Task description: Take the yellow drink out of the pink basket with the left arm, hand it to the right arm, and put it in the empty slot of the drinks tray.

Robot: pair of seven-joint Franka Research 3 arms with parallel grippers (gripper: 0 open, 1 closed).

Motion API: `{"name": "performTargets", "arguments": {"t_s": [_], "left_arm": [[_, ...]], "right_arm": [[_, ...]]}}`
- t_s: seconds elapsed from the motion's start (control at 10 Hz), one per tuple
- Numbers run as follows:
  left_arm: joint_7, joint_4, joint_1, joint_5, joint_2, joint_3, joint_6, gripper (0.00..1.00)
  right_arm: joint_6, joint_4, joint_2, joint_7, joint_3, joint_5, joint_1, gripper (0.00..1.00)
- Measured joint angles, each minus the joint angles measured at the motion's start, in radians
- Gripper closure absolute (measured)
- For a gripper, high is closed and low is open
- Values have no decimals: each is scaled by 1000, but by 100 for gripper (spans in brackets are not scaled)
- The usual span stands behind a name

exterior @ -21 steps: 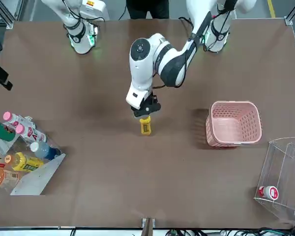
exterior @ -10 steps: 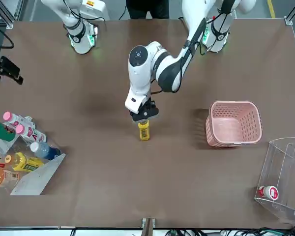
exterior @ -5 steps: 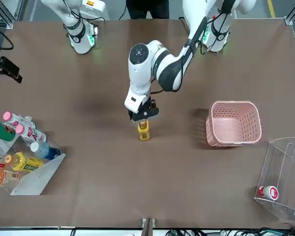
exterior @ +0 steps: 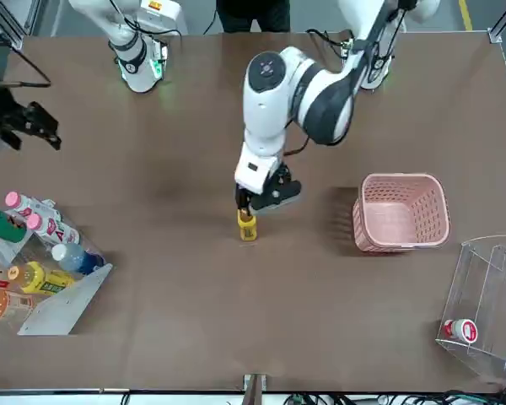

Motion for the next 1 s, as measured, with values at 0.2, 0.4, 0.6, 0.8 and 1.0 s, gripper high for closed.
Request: {"name": "performTargets", "arguments": {"t_s": [0.2, 0.4, 0.6, 0.8, 1.0], "left_arm": [[68, 1, 46, 0, -59, 21, -50, 0], [118, 2, 74, -6, -107, 58, -99, 0], [183, 2, 108, -14, -155, 87, -160, 0], [261, 2, 148, -40, -192, 112, -208, 0], [394, 2, 186, -88, -222, 170, -258, 0]], "right_arm": [[27, -8, 22, 5, 3, 2, 122, 1], [57, -12, 49, 9, 5, 2, 226, 1], [112, -13, 90, 28, 4, 1, 294, 1], [182, -7, 164, 159, 4, -1, 381, 1], [260, 47, 262, 276, 3, -2, 449, 1]]}}
